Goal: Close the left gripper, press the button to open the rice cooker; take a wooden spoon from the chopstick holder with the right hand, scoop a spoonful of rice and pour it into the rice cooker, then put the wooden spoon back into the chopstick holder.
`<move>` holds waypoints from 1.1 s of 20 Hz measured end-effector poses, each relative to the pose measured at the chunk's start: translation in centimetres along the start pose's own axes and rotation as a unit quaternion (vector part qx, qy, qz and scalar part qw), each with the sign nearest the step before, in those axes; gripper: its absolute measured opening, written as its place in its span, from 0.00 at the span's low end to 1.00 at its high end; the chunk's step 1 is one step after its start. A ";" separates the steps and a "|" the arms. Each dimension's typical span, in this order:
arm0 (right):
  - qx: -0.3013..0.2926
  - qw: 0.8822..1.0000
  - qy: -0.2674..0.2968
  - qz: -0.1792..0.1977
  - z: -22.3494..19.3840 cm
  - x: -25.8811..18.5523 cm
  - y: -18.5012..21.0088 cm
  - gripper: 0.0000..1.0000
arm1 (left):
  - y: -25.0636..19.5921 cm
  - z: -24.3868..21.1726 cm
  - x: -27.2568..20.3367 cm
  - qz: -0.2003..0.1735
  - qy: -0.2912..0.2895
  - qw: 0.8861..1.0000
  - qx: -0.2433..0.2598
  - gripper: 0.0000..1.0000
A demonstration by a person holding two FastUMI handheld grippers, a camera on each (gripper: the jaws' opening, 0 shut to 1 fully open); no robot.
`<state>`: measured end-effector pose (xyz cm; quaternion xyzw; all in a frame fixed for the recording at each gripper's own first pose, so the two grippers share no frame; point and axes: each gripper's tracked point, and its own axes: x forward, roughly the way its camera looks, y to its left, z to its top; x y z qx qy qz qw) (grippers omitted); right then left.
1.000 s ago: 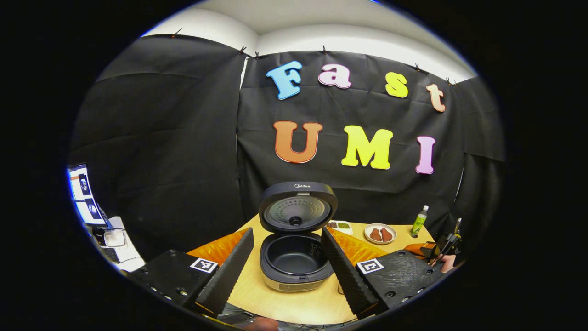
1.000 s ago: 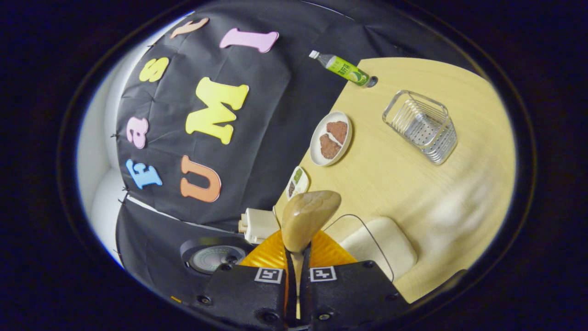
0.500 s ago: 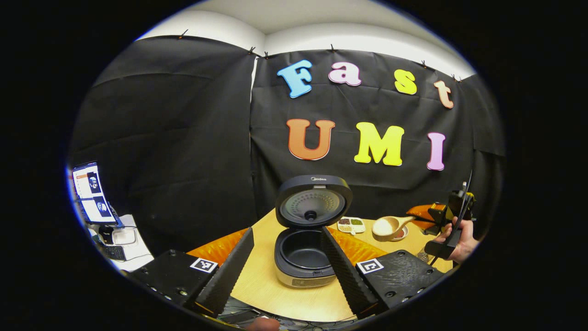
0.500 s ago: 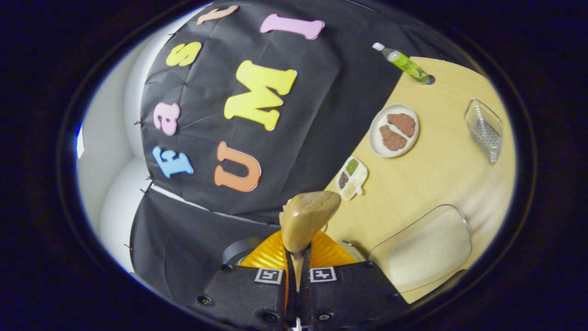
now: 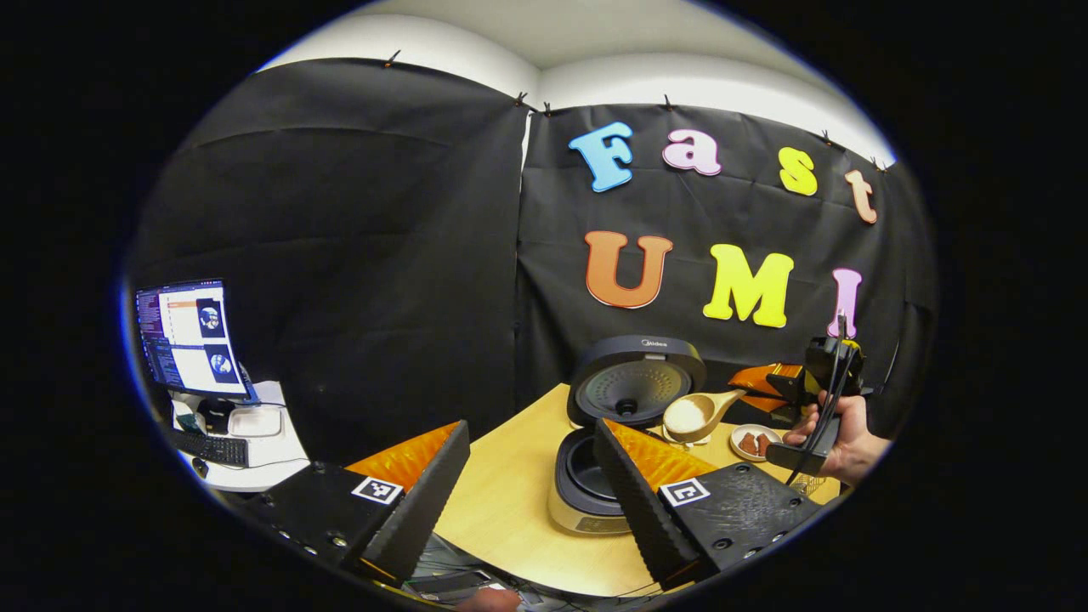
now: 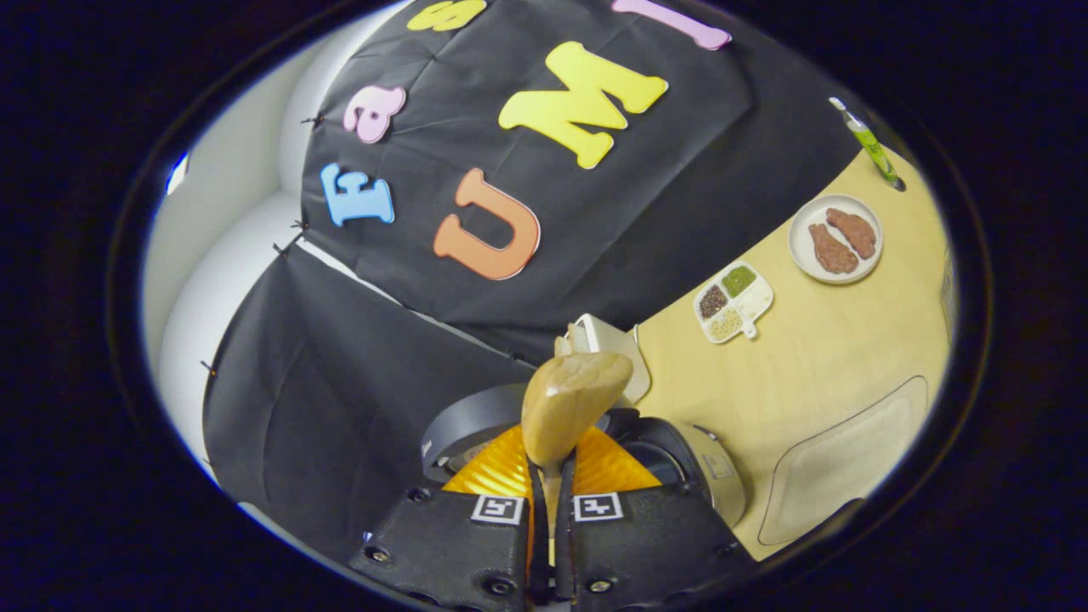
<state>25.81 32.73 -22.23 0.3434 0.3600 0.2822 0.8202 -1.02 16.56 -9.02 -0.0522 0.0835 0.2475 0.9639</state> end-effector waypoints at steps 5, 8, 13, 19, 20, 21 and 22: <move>-0.055 0.998 0.001 -0.025 -0.9 1.6 -0.2 0.08 | 2.9 0.1 -0.2 0.023 -0.003 1.000 -0.014 0.95; -0.080 0.996 -0.001 -0.035 -1.1 2.2 -0.4 0.08 | 4.2 -0.4 -0.5 0.035 0.001 0.999 -0.017 0.95; -0.095 0.994 -0.005 -0.046 -1.2 2.7 -0.6 0.08 | 4.9 -0.2 -0.5 0.044 -0.001 0.999 -0.020 0.95; -0.115 0.992 -0.006 -0.058 -0.9 2.9 -1.0 0.08 | 5.3 0.0 -0.5 0.049 -0.003 0.999 -0.023 0.95; -0.118 0.991 -0.006 -0.058 -0.8 2.7 -0.9 0.08 | 5.2 0.0 -0.6 0.049 -0.003 0.999 -0.023 0.95; -0.123 0.991 -0.007 -0.059 -0.8 2.8 -0.9 0.08 | 5.2 0.1 -0.6 0.048 -0.004 0.999 -0.023 0.95; -0.130 0.990 -0.008 -0.059 -0.7 2.9 -0.7 0.08 | 5.2 0.0 -0.6 0.049 -0.005 0.999 -0.023 0.95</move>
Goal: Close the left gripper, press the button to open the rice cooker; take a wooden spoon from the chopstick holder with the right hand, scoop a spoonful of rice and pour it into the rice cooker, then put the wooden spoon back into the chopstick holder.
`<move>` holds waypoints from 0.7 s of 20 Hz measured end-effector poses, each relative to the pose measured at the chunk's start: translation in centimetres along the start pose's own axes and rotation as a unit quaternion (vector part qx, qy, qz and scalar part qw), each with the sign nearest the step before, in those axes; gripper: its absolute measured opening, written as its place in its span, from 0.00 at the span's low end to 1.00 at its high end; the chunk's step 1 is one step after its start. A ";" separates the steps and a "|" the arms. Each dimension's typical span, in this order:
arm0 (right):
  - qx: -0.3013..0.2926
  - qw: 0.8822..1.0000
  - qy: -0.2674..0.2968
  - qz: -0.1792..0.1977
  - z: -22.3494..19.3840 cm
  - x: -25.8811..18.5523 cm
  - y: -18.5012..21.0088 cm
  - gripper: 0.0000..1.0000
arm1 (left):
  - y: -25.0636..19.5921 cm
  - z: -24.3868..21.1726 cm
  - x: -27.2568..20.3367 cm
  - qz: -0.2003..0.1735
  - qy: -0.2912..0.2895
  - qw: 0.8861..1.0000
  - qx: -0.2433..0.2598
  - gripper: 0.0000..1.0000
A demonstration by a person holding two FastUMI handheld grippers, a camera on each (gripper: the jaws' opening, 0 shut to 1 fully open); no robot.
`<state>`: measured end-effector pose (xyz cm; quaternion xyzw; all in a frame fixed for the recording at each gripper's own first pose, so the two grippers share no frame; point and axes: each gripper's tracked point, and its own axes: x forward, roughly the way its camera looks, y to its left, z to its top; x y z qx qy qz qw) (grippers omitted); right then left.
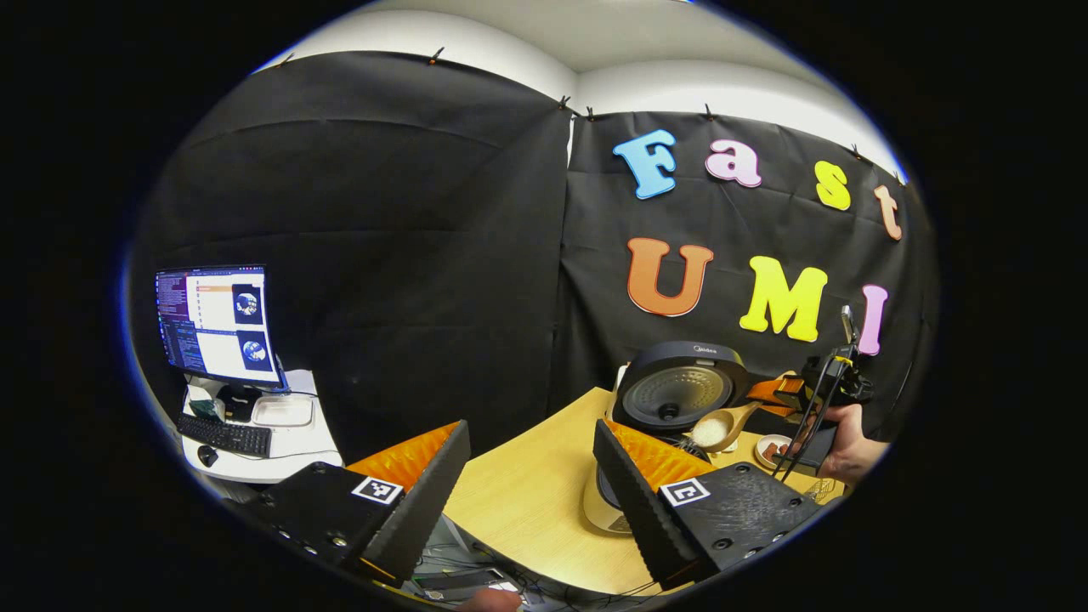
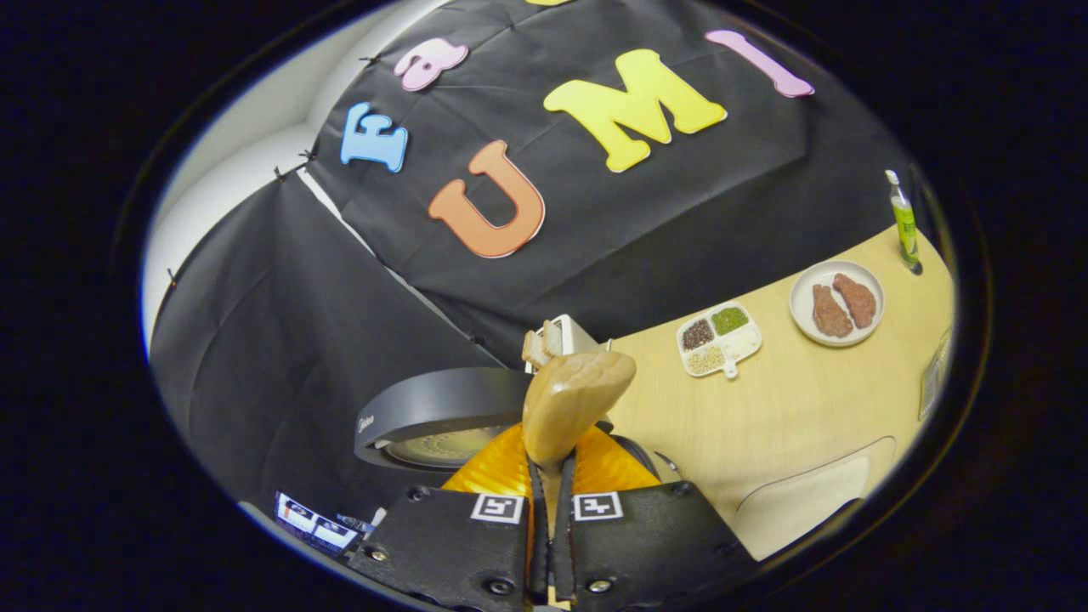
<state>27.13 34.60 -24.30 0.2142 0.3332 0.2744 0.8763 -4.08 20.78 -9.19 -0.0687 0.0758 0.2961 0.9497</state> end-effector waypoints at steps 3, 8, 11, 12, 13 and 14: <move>-0.029 1.000 -0.004 -0.003 0.0 -0.3 0.5 0.08 | -0.1 0.1 -0.2 -0.001 -0.002 1.000 0.001 0.95; -0.042 0.999 0.001 -0.005 -0.5 -0.1 0.7 0.08 | 0.2 0.0 -0.7 0.003 -0.004 1.000 0.000 0.95; -0.051 0.999 0.001 -0.010 -0.6 -0.1 0.7 0.08 | 0.3 0.0 -0.9 0.004 -0.005 1.000 -0.001 0.95; -0.055 0.998 0.000 -0.011 -0.5 -0.2 0.9 0.08 | 0.4 0.1 -1.0 0.005 -0.005 1.000 0.000 0.95; -0.061 0.998 -0.002 -0.011 -0.4 -0.2 1.1 0.08 | 0.5 0.0 -1.0 0.006 -0.005 1.000 0.000 0.95; -0.066 0.998 -0.003 -0.012 -0.4 -0.2 1.1 0.08 | 0.5 0.0 -1.0 0.006 -0.005 1.000 -0.001 0.95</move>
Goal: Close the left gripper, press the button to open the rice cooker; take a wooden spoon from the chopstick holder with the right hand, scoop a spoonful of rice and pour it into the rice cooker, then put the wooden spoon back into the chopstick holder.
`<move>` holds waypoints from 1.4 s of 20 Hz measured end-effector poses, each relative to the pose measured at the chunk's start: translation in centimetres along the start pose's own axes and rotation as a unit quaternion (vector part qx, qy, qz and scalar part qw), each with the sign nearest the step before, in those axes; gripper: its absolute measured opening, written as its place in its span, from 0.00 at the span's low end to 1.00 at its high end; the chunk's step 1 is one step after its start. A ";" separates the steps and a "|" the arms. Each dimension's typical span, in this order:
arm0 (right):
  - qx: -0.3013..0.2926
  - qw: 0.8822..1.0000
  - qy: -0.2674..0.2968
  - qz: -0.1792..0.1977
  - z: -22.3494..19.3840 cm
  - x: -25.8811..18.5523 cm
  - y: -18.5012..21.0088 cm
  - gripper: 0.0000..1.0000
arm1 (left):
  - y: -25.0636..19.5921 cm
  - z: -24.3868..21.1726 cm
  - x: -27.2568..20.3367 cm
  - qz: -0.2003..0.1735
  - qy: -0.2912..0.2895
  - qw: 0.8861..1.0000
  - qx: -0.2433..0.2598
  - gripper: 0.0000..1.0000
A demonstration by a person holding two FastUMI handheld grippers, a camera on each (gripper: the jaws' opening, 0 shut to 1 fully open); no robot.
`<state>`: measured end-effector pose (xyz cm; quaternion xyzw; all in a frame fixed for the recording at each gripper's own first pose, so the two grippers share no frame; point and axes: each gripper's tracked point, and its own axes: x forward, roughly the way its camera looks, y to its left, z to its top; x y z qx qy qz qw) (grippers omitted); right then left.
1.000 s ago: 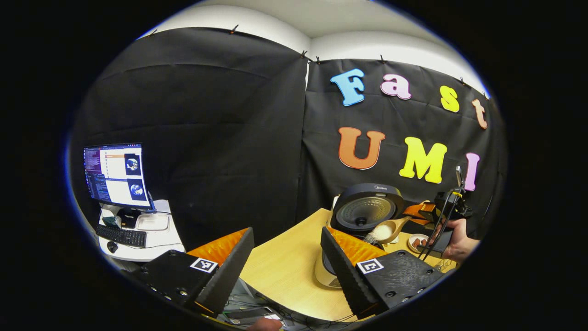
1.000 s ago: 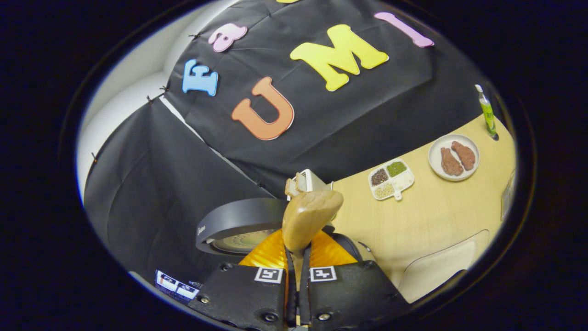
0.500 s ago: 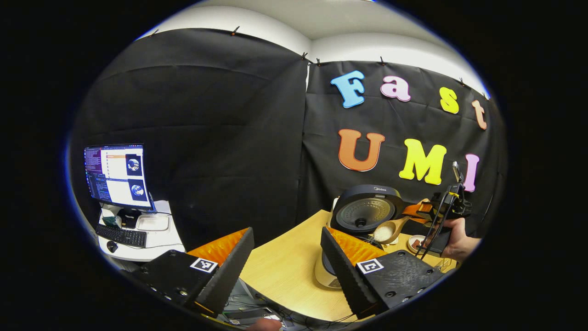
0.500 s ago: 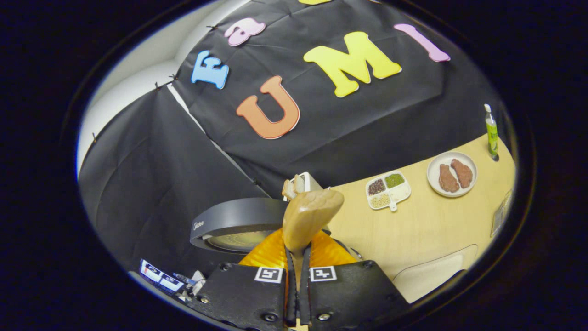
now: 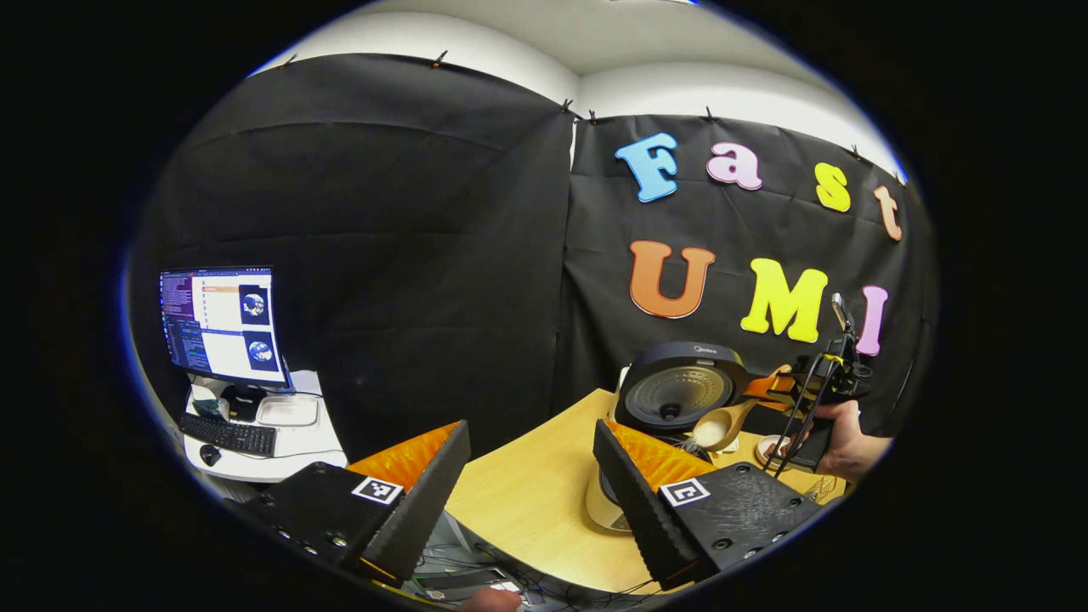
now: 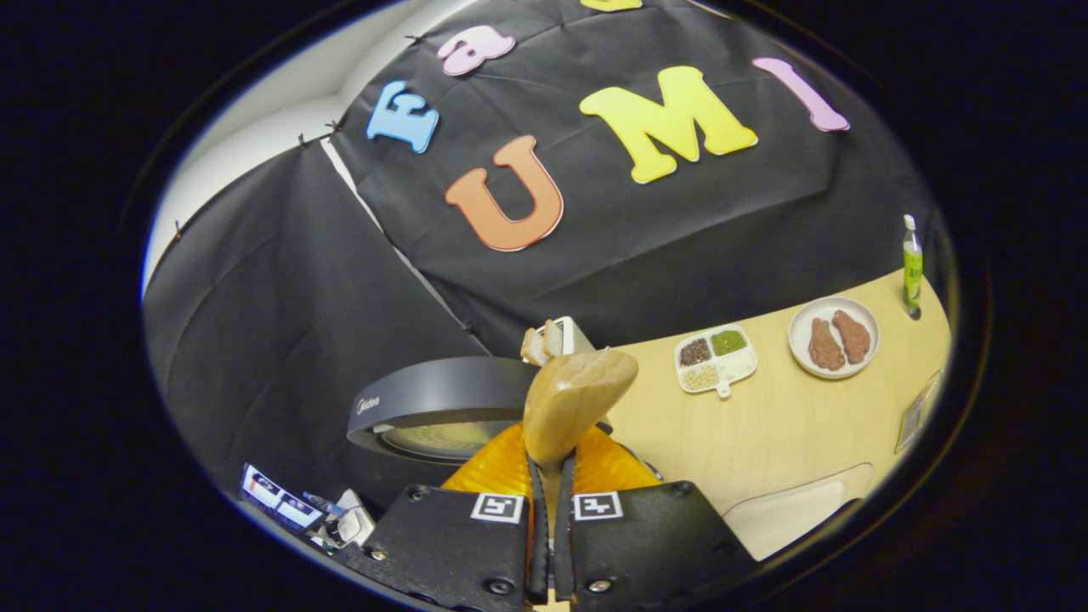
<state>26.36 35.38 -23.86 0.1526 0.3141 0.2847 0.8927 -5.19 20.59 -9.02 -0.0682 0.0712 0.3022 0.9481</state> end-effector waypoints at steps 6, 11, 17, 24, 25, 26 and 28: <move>-0.032 0.999 0.000 -0.007 -1.4 0.5 0.0 0.08 | 0.1 0.1 -0.3 -0.002 -0.003 1.000 -0.003 0.95; -0.105 0.994 0.008 -0.027 -4.6 1.7 -1.2 0.08 | 0.1 -0.3 -0.7 -0.001 -0.003 1.000 -0.002 0.95; -0.170 0.985 0.013 -0.027 -7.3 2.9 -0.8 0.08 | 0.4 -1.1 -1.0 0.002 0.007 1.000 0.000 0.95; -0.256 0.966 -0.006 -0.033 -8.1 3.2 0.4 0.08 | 0.9 -1.4 -1.2 0.007 0.012 1.000 0.002 0.95; -0.275 0.961 -0.013 -0.032 -7.8 3.0 0.8 0.08 | 0.8 -1.4 -1.3 0.007 0.012 1.000 0.002 0.95; -0.295 0.955 -0.021 -0.029 -7.5 2.6 1.3 0.08 | 0.8 -1.4 -1.3 0.006 0.013 1.000 0.003 0.95; -0.343 0.938 -0.039 -0.021 -7.2 2.2 2.9 0.08 | 0.6 -1.4 -1.3 0.004 0.011 1.000 0.002 0.95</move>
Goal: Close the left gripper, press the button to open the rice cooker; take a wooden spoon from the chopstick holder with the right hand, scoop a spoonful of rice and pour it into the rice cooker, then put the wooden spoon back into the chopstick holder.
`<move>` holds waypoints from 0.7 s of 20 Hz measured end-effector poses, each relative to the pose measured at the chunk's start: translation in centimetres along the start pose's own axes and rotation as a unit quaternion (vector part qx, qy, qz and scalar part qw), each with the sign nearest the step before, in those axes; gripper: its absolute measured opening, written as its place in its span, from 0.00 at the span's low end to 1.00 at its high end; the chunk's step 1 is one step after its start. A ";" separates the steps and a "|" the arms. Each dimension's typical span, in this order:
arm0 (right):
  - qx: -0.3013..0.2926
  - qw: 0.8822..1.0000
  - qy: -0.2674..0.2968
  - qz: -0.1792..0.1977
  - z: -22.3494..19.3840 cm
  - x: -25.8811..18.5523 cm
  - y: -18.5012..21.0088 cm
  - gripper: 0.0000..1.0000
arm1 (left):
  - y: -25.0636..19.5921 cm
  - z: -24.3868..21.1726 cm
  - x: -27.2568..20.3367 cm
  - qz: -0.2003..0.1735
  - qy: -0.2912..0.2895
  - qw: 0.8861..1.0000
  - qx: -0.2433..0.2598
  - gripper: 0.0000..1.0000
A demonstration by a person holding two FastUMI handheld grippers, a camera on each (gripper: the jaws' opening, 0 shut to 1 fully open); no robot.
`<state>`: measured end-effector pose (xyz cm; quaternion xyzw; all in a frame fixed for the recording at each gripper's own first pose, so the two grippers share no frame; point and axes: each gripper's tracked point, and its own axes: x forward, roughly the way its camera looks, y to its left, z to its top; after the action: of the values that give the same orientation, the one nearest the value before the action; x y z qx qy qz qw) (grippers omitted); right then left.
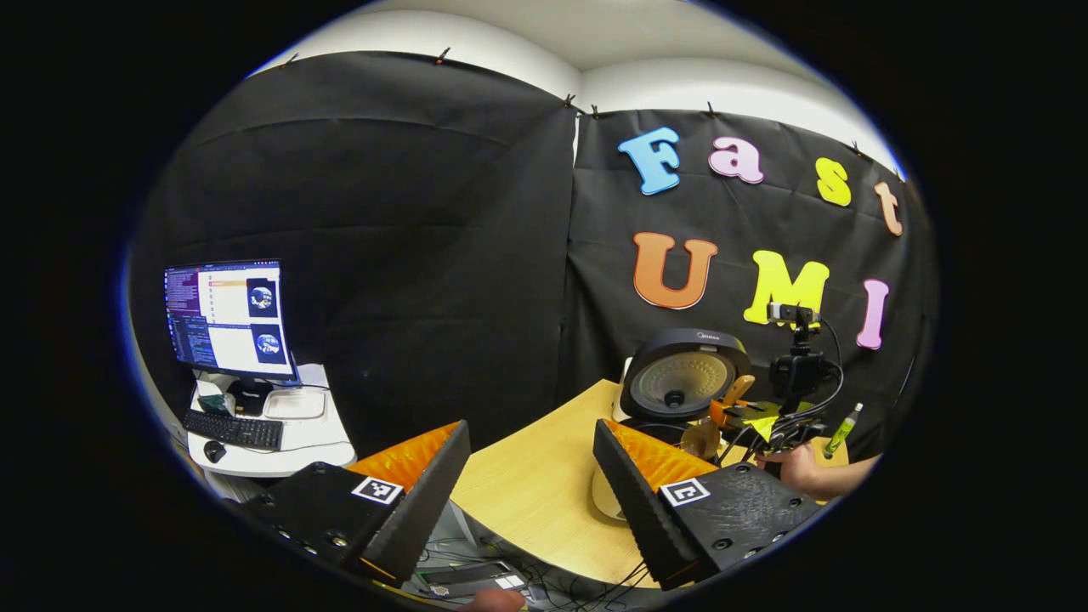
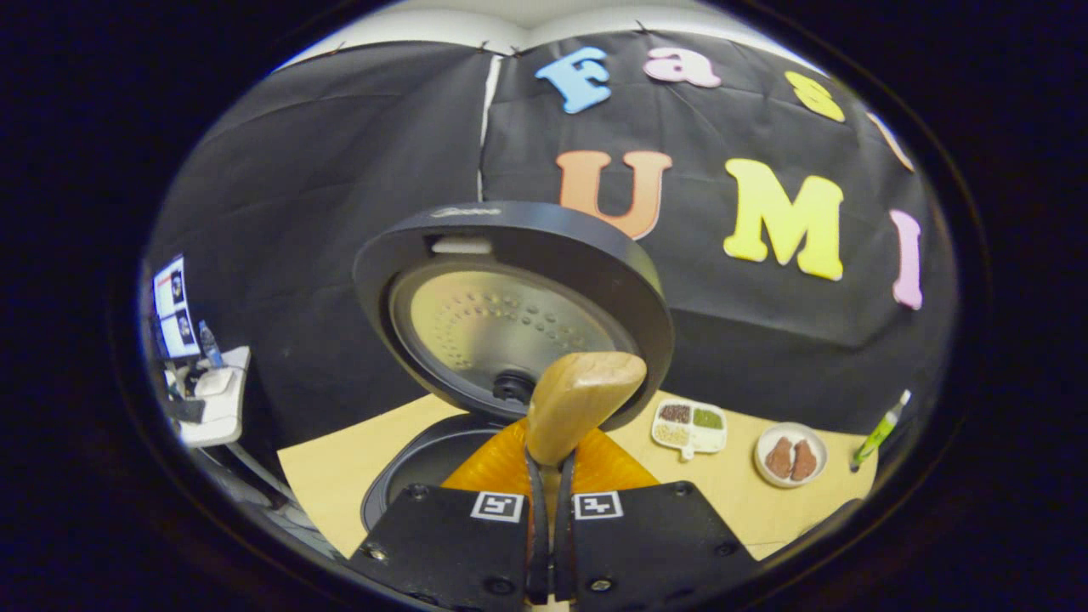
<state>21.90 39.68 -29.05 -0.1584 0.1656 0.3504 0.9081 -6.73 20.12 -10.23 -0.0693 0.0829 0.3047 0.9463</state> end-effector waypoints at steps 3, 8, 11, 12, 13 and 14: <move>-0.080 0.996 -0.036 0.008 1.6 -1.5 1.5 0.08 | -0.1 -0.2 0.1 -0.003 0.000 1.000 -0.003 0.95; -0.180 0.980 -0.080 0.028 3.8 -4.2 4.1 0.08 | -0.4 -0.2 0.3 -0.011 -0.002 1.000 -0.021 0.95; -0.195 0.976 -0.088 0.034 4.5 -4.4 4.1 0.08 | 0.1 0.1 0.4 -0.007 -0.005 1.000 -0.022 0.95; -0.197 0.975 -0.092 0.034 4.8 -4.6 4.1 0.07 | 0.4 0.0 0.4 -0.001 -0.002 1.000 -0.018 0.95; -0.198 0.975 -0.096 0.035 5.3 -5.1 4.0 0.08 | 0.1 0.2 0.3 -0.003 -0.004 1.000 -0.016 0.95; -0.195 0.975 -0.099 0.036 5.6 -5.5 4.0 0.08 | -0.5 0.6 0.2 -0.010 -0.008 1.000 -0.013 0.95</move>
<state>16.38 41.54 -22.42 -0.2906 0.0091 0.4227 0.8584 -6.18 19.95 -9.67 -0.0802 0.0708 0.2970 0.9489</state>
